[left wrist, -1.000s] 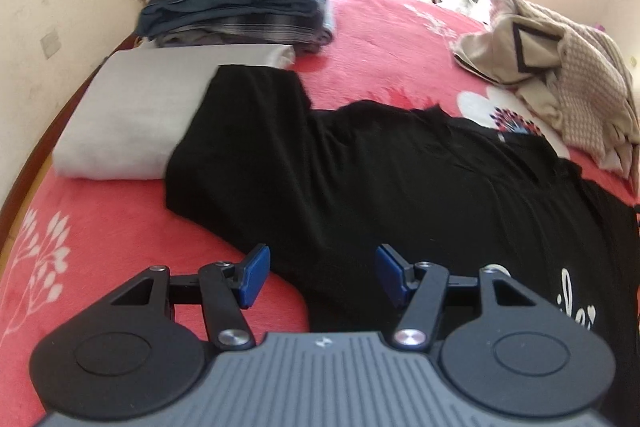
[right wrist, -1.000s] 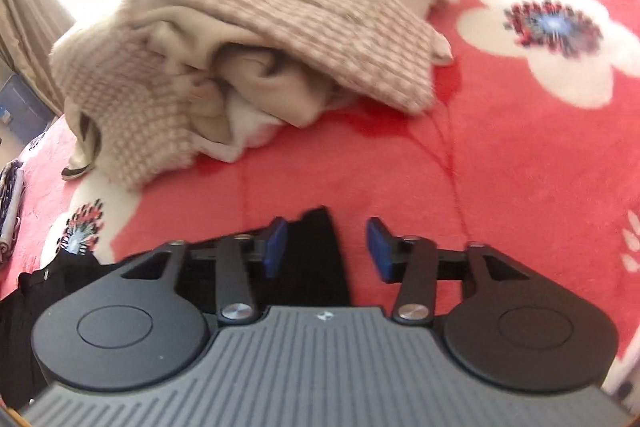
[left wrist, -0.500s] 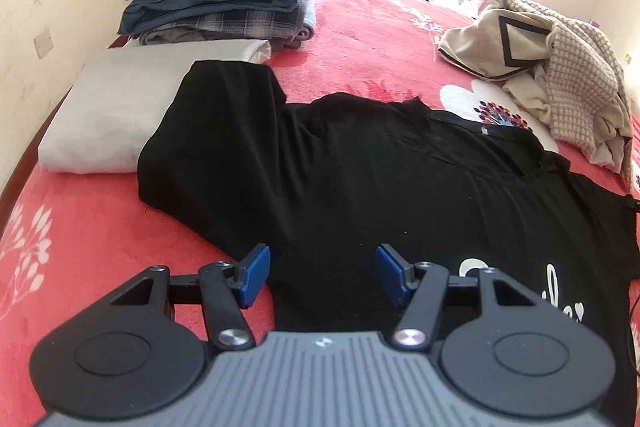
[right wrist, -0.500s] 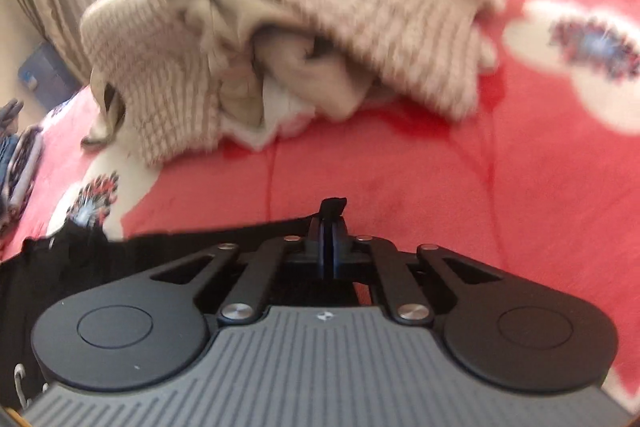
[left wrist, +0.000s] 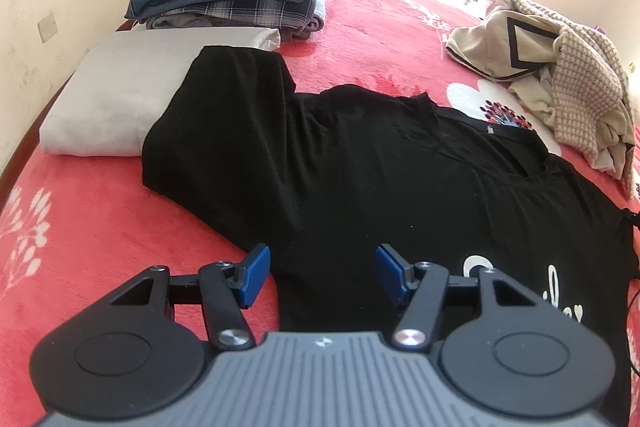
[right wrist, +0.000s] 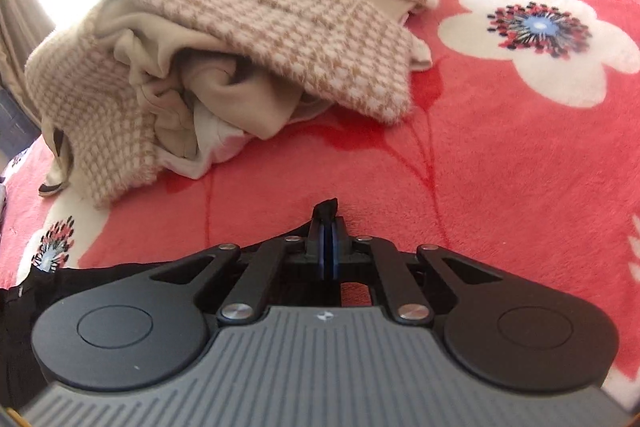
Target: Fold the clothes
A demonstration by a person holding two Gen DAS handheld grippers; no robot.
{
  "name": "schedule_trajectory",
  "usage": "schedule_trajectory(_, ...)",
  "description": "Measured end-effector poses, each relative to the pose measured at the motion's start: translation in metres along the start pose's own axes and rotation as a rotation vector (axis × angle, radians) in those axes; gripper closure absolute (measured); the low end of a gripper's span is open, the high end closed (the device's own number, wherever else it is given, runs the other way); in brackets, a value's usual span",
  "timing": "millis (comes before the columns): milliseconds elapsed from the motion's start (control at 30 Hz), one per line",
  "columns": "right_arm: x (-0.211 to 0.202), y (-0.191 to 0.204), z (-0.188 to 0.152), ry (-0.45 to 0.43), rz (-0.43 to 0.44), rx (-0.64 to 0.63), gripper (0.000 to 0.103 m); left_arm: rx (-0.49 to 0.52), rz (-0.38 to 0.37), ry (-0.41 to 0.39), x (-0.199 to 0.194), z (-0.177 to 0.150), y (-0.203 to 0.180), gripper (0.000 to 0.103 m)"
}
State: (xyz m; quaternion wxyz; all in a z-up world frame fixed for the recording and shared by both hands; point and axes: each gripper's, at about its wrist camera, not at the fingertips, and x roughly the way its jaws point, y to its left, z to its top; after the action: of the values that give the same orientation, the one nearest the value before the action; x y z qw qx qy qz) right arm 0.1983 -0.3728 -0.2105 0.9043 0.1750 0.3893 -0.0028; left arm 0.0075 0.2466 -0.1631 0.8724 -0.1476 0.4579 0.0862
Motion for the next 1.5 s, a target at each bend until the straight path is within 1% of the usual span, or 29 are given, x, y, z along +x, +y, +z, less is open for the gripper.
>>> schedule_trajectory(67,-0.007,-0.002,0.002,0.003,0.020,0.020,0.095,-0.003,-0.006,0.005,0.002,-0.001,-0.001,0.043)
schedule_trajectory(133,-0.022,-0.001,0.003,-0.005,0.023,0.018,0.086,0.003,-0.013,0.010,0.005,-0.001,-0.002,0.043)
schedule_trajectory(167,-0.032,-0.001,0.002,-0.008,0.021,0.013,0.076,0.008,-0.014,0.010,0.006,-0.001,-0.004,0.043)
schedule_trajectory(200,-0.043,0.000,0.001,-0.006,0.021,0.008,0.068,0.013,-0.017,0.009,0.007,-0.001,-0.005,0.043)
schedule_trajectory(267,-0.065,0.000,-0.003,0.009,0.021,0.007,0.062,0.020,-0.024,0.006,0.008,0.001,-0.009,0.043)
schedule_trajectory(333,-0.080,-0.004,-0.011,0.068,0.030,0.035,0.061,0.024,-0.030,0.001,0.009,0.002,-0.012,0.043)
schedule_trajectory(500,-0.089,-0.017,-0.044,0.216,0.030,0.098,0.062,0.024,-0.050,-0.001,0.011,0.001,-0.020,0.043)
schedule_trajectory(567,-0.081,-0.019,-0.054,0.254,0.015,0.109,0.062,0.023,-0.058,-0.001,0.011,-0.001,-0.023,0.043)
schedule_trajectory(633,-0.080,-0.019,-0.058,0.259,0.024,0.109,0.065,0.021,-0.066,-0.002,0.010,-0.003,-0.025,0.043)
schedule_trajectory(667,-0.080,-0.018,-0.059,0.255,0.032,0.107,0.080,0.019,-0.068,-0.002,0.010,-0.004,-0.026,0.043)
schedule_trajectory(700,-0.081,-0.017,-0.059,0.250,0.041,0.105,0.099,0.016,-0.070,-0.002,0.010,-0.006,-0.026,0.043)
schedule_trajectory(833,-0.102,-0.013,-0.061,0.208,0.021,0.086,0.100,0.005,-0.077,0.000,0.010,-0.010,-0.027,0.043)
schedule_trajectory(900,-0.110,-0.015,-0.063,0.208,0.010,0.093,0.100,0.007,-0.081,0.006,0.013,-0.011,-0.029,0.043)
schedule_trajectory(1000,-0.103,-0.020,-0.072,0.240,-0.034,0.086,0.099,0.016,-0.089,0.016,0.018,-0.011,-0.035,0.043)
schedule_trajectory(1100,-0.095,-0.021,-0.077,0.252,-0.053,0.079,0.098,0.025,-0.102,0.019,0.020,-0.012,-0.040,0.043)
schedule_trajectory(1133,-0.097,-0.020,-0.076,0.247,-0.059,0.070,0.097,0.029,-0.104,0.019,0.020,-0.012,-0.042,0.043)
schedule_trajectory(1167,-0.100,-0.019,-0.074,0.240,-0.065,0.061,0.092,0.032,-0.106,0.020,0.020,-0.012,-0.043,0.043)
schedule_trajectory(1200,-0.103,-0.019,-0.073,0.229,-0.080,0.052,0.087,0.034,-0.107,0.021,0.020,-0.013,-0.044,0.043)
schedule_trajectory(1367,-0.118,-0.005,-0.059,0.098,-0.130,-0.036,0.086,0.046,-0.097,0.024,0.018,-0.014,-0.045,0.043)
schedule_trajectory(1433,-0.113,0.004,-0.052,0.062,-0.111,-0.074,0.086,0.043,-0.088,0.024,0.018,-0.014,-0.043,0.043)
schedule_trajectory(1500,-0.097,0.012,-0.045,0.055,-0.051,-0.102,0.086,0.035,-0.083,0.024,0.017,-0.013,-0.041,0.043)
